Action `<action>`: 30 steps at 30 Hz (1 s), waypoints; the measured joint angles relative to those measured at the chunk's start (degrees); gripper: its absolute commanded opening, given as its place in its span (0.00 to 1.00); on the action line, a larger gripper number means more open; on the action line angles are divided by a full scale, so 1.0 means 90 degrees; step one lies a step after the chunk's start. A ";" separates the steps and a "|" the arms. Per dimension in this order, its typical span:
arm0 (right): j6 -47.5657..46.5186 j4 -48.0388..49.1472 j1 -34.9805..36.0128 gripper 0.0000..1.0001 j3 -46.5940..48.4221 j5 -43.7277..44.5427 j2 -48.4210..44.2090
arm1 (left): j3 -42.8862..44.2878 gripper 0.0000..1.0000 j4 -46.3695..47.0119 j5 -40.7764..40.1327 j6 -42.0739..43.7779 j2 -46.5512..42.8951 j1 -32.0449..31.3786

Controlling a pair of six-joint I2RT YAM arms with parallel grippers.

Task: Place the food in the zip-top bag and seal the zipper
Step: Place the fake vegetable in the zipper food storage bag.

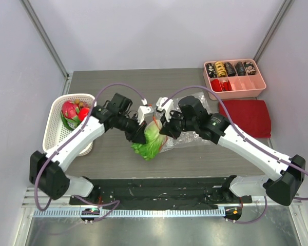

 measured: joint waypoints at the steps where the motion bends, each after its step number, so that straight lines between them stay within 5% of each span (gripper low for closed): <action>1: -0.0034 0.0002 0.0012 0.01 0.0000 -0.0024 -0.0007 | -0.0180 0.00 0.0119 -0.0078 0.0107 -0.0209 -0.0012; 8: -0.0121 -0.0063 0.0036 0.01 0.0063 -0.0299 -0.0051 | -0.0855 0.00 0.0527 -0.0736 0.0738 -0.1496 -0.0328; 15: -0.0148 -0.0379 0.0027 0.01 0.0423 -0.0580 0.0053 | -0.0682 0.00 0.0619 -0.1821 0.0872 -0.1474 -0.0991; 19: -0.0117 -0.0345 0.0010 0.01 0.0427 -0.0673 0.0063 | -0.0549 0.00 0.0952 -0.0857 -0.0697 -0.1120 -0.0151; 22: -0.0114 -0.0257 0.0027 0.01 0.0425 -0.0787 0.0063 | -0.1076 0.00 0.2217 -0.0087 -0.2200 -0.1234 0.0634; 30: 0.0119 0.0141 -0.0015 0.01 0.0427 -0.0930 0.0061 | -0.2183 0.00 0.5073 0.0525 -0.5802 -0.1695 0.0838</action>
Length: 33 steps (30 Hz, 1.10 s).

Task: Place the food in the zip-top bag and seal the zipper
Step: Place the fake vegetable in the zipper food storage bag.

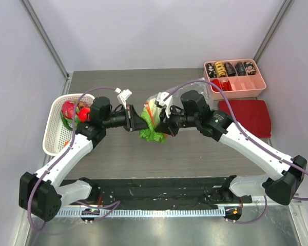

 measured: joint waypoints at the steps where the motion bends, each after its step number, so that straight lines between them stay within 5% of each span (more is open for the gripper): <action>1: 0.0049 0.0061 -0.0012 0.01 0.0000 0.0000 0.0000 | -0.0158 0.00 0.0437 0.0036 -0.0505 0.0039 0.0029; 12: 0.0770 0.0333 -0.0083 0.01 0.0002 0.0066 -0.0053 | -0.0631 0.00 0.2232 -0.0068 -0.3585 0.0474 0.0313; 20: 0.1307 0.0163 -0.0869 0.01 0.0015 -0.0393 -0.0104 | -0.0525 0.00 0.2346 -0.0318 -0.3995 0.0403 0.0743; 33: 0.2705 0.0695 -0.0852 0.01 0.0255 -0.0996 0.0430 | -0.0367 0.00 0.2378 -0.0789 -0.4456 0.0461 0.0670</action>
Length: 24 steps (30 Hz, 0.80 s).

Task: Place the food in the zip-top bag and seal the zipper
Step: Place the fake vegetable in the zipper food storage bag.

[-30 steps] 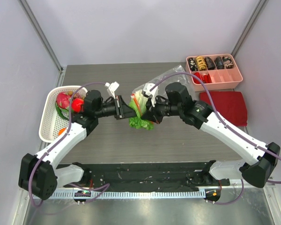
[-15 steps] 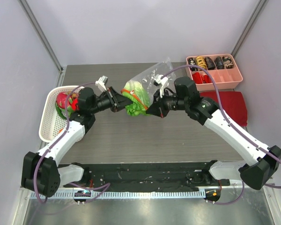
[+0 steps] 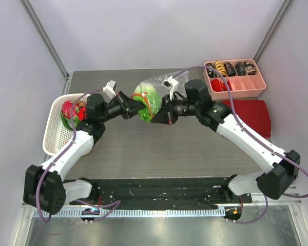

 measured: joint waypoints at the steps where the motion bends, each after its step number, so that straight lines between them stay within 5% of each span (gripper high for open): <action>1: 0.0134 0.0087 0.0032 0.01 0.0051 -0.0034 0.0073 | 0.0058 0.00 -0.0027 -0.0121 0.0012 0.0010 -0.0080; 5: 0.0578 0.0299 0.0155 0.01 0.0325 -0.0143 0.0369 | 0.0478 0.00 -0.0583 -0.0646 0.0389 0.0039 -0.0335; 18: 0.1649 0.0367 -0.0316 0.01 0.0889 -0.0765 0.0699 | 0.1494 0.00 -0.3186 -0.1977 0.4787 -0.0799 -0.1219; 24: 0.1974 0.0508 -0.0187 0.01 0.0753 -0.1025 0.0702 | 0.2268 0.00 -0.4216 -0.2176 0.5897 -0.0539 -0.1421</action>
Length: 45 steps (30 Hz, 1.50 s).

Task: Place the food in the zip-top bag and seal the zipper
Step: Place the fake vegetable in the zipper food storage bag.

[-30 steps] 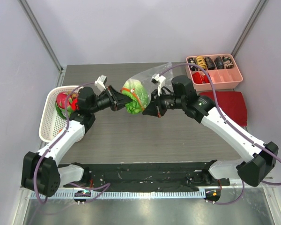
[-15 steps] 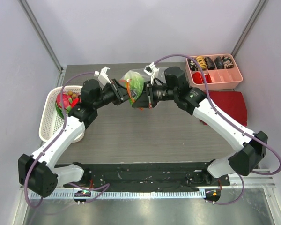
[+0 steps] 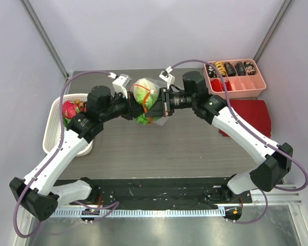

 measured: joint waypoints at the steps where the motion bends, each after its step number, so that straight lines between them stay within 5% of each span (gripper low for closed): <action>1: 0.0017 0.0046 0.0051 0.01 -0.0039 -0.0017 0.0000 | 0.0138 0.00 -0.0134 -0.0066 0.0151 0.0070 -0.0063; 7: 0.0024 0.0039 0.0231 0.01 -0.0007 -0.0146 0.0017 | 0.1139 0.04 -0.1292 -0.0775 0.0685 0.0743 -0.0644; 20: 0.0000 -0.0146 -0.0410 0.01 0.0109 -0.0172 0.0073 | 0.1037 0.05 -0.2147 -0.1617 0.2378 0.0911 -0.1112; 24: 0.0102 -0.0146 -0.0415 0.01 0.0073 -0.0250 0.0109 | 0.1328 0.25 -0.2572 -0.1613 0.3033 0.1231 -0.1515; 26: 0.0165 -0.0131 -0.0418 0.01 0.0022 -0.0291 0.0124 | 0.1324 0.46 -0.2730 -0.1547 0.3121 0.1287 -0.1496; 30: 0.0231 -0.0061 -0.0423 0.01 -0.0061 -0.0338 0.0124 | 0.1120 0.66 -0.2817 -0.1205 0.2934 0.1154 -0.1195; 33: 0.0243 0.0032 -0.0425 0.01 -0.0219 -0.0362 0.0104 | 0.0891 0.70 -0.2803 -0.0721 0.2633 0.0945 -0.0780; 45: 0.0253 0.0282 -0.0430 0.01 -0.0498 -0.0386 -0.0109 | 0.0175 0.73 -0.2297 0.1695 0.1243 -0.0374 0.1384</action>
